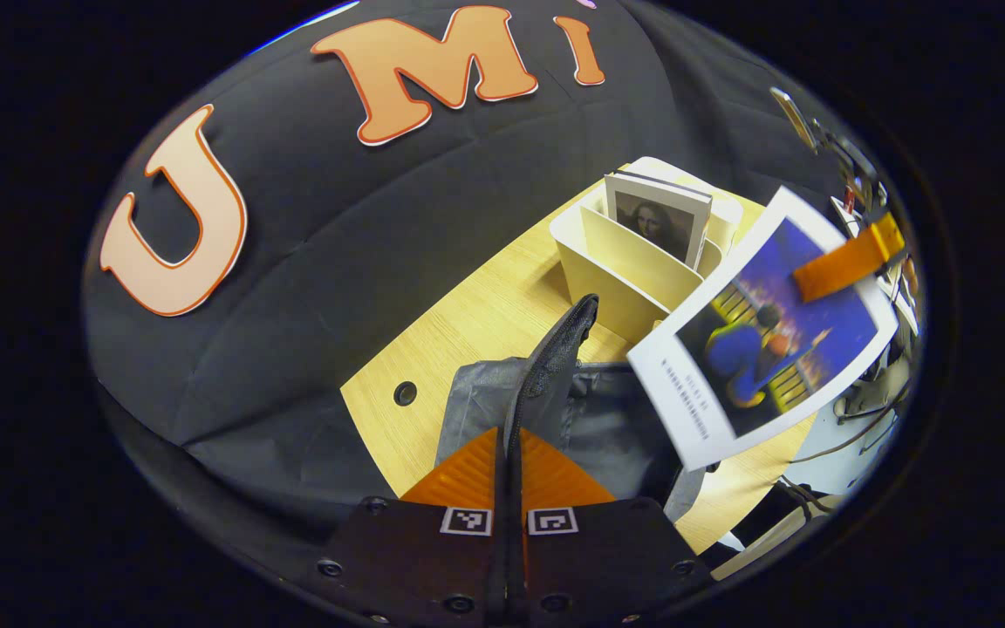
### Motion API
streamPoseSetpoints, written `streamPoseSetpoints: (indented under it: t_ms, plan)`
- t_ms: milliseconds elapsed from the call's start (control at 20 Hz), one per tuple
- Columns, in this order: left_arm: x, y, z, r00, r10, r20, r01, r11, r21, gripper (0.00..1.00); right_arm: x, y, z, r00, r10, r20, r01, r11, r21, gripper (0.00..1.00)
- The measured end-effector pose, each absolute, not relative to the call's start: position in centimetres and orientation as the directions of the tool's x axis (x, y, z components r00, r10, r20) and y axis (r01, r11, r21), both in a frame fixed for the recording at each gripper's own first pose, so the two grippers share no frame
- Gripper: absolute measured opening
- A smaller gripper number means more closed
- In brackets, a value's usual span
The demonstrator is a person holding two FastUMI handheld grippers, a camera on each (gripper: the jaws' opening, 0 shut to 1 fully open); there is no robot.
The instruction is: Open the schoolbag, grab two books from the bookshelf and put them into the schoolbag.
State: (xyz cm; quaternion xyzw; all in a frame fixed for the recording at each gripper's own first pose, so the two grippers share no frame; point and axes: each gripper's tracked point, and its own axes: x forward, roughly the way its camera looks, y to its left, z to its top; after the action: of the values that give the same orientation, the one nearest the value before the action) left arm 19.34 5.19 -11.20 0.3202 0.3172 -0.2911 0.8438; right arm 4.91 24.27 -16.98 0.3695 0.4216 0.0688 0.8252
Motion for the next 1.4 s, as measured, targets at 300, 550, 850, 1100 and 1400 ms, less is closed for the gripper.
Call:
streamPoseSetpoints:
  t_ms: [300,550,850,1100,1400]
  plan:
    - [18.6,4.3,-10.7,0.633,-0.290,-0.718,0.704,0.602,0.378,0.07,7.4,29.5,-23.2,0.656,0.467,-0.593,0.276,0.582,0.765,0.35]
    - [18.5,4.3,-10.3,0.642,-0.282,-0.713,0.703,0.588,0.400,0.01,10.9,33.0,-24.9,0.731,0.448,-0.515,0.305,0.460,0.834,0.35]
    - [17.9,3.7,-10.0,0.640,-0.299,-0.708,0.715,0.570,0.406,0.01,13.5,36.5,-26.4,0.774,0.405,-0.487,0.309,0.429,0.849,0.35]
    - [17.7,3.8,-10.1,0.635,-0.317,-0.704,0.722,0.567,0.396,0.01,14.7,39.0,-27.7,0.781,0.382,-0.495,0.332,0.417,0.846,0.35]
    - [18.0,5.0,-10.6,0.636,-0.306,-0.708,0.709,0.594,0.381,0.01,14.7,39.3,-30.2,0.730,0.340,-0.593,0.409,0.477,0.778,0.36]
